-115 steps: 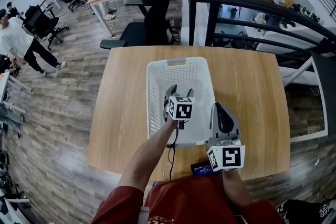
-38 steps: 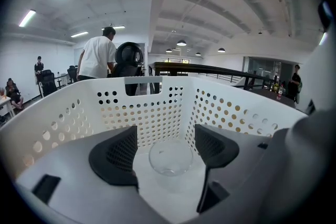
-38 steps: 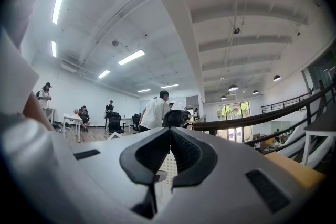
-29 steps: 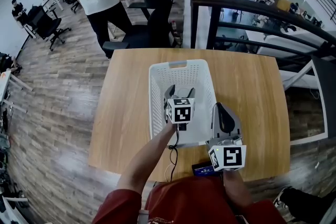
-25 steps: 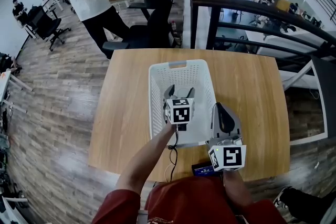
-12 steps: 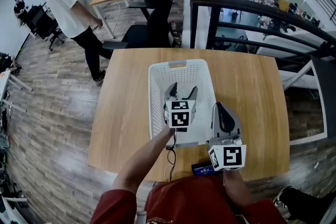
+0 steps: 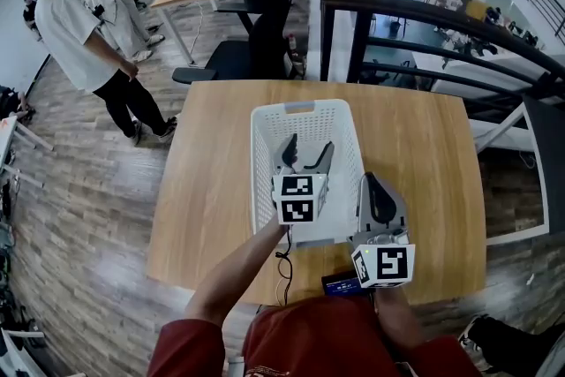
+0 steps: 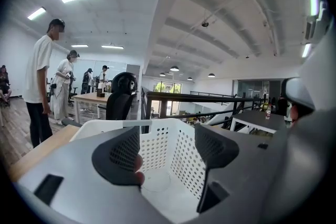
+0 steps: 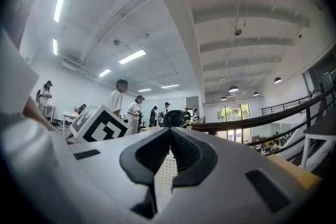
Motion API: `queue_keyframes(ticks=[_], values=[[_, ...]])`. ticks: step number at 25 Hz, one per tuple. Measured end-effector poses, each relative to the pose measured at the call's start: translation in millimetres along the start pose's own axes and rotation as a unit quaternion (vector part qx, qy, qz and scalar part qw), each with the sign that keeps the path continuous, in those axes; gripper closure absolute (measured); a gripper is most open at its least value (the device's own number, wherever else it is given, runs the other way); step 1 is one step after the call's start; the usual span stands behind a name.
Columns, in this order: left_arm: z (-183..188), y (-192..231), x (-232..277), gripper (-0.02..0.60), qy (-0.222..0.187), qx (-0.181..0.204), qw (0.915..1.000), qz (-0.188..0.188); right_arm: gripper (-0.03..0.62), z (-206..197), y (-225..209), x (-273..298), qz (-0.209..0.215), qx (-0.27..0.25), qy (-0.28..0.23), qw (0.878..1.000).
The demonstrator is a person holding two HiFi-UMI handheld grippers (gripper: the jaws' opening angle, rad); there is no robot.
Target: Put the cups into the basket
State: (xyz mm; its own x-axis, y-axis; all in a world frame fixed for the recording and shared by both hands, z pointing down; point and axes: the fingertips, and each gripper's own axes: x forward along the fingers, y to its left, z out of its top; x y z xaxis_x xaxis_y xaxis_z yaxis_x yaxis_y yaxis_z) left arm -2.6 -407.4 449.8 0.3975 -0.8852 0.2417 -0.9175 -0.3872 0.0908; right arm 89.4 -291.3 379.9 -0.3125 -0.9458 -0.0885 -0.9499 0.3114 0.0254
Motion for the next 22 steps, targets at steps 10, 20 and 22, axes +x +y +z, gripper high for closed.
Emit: queue_keyframes(ticks=[10,20,22], values=[[26.0,4.8,-26.7,0.25,-0.042,-0.013,0.999,-0.003,0.582,3.1,0.4,-2.4,0.0,-0.007,0.001,1.0],[56.0,-10.9,-61.4,0.252,-0.089,0.027,0.9955,-0.018,0.582,2.3,3.7,-0.9,0.006,-0.011,0.0,1.0],[59.9,-17.0,-68.7,0.252,-0.092,0.038,0.9948,-0.023,0.582,4.0,4.2,-1.0,0.006,-0.012,0.0,1.0]])
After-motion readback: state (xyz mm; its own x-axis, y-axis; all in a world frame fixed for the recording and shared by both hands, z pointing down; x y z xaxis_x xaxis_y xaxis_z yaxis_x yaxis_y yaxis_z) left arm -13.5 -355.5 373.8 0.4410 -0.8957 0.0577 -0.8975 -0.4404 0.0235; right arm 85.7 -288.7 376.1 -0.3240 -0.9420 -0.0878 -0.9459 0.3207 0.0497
